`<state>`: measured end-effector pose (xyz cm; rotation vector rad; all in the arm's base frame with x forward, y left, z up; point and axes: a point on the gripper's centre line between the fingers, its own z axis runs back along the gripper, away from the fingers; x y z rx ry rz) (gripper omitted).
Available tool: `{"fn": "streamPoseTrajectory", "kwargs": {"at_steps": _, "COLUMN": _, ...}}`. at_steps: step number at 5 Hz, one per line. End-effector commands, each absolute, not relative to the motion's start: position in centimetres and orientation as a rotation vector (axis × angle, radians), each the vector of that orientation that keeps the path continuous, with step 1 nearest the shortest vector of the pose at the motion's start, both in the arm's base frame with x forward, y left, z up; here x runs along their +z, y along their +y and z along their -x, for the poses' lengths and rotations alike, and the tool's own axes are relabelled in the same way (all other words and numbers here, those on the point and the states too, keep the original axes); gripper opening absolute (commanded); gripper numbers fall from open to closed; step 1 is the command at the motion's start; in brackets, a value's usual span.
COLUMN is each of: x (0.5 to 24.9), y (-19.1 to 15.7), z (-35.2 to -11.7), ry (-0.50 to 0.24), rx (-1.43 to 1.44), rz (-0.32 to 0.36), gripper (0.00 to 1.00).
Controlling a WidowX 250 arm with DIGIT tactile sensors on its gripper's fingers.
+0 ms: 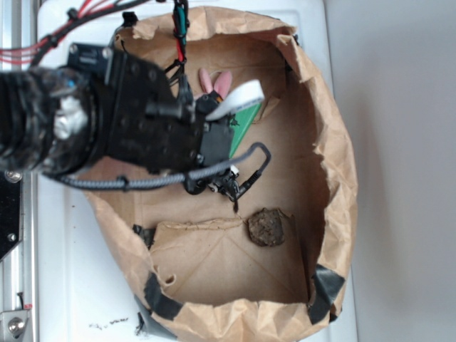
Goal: Grab the pink bunny.
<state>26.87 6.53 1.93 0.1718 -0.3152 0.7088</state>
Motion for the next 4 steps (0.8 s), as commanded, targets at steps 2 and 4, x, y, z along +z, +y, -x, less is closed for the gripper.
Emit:
{"fn": "streamPoseTrajectory", "kwargs": {"at_steps": 2, "x": 3.9, "y": 5.6, "z": -25.6, "ry": -0.308, "rx": 0.672, "rz": -0.069, "gripper": 0.00}}
{"fn": "streamPoseTrajectory", "kwargs": {"at_steps": 4, "x": 10.5, "y": 1.4, "z": -24.8, "ry": -0.304, "rx": 0.483, "rz": 0.010, "gripper": 0.00}}
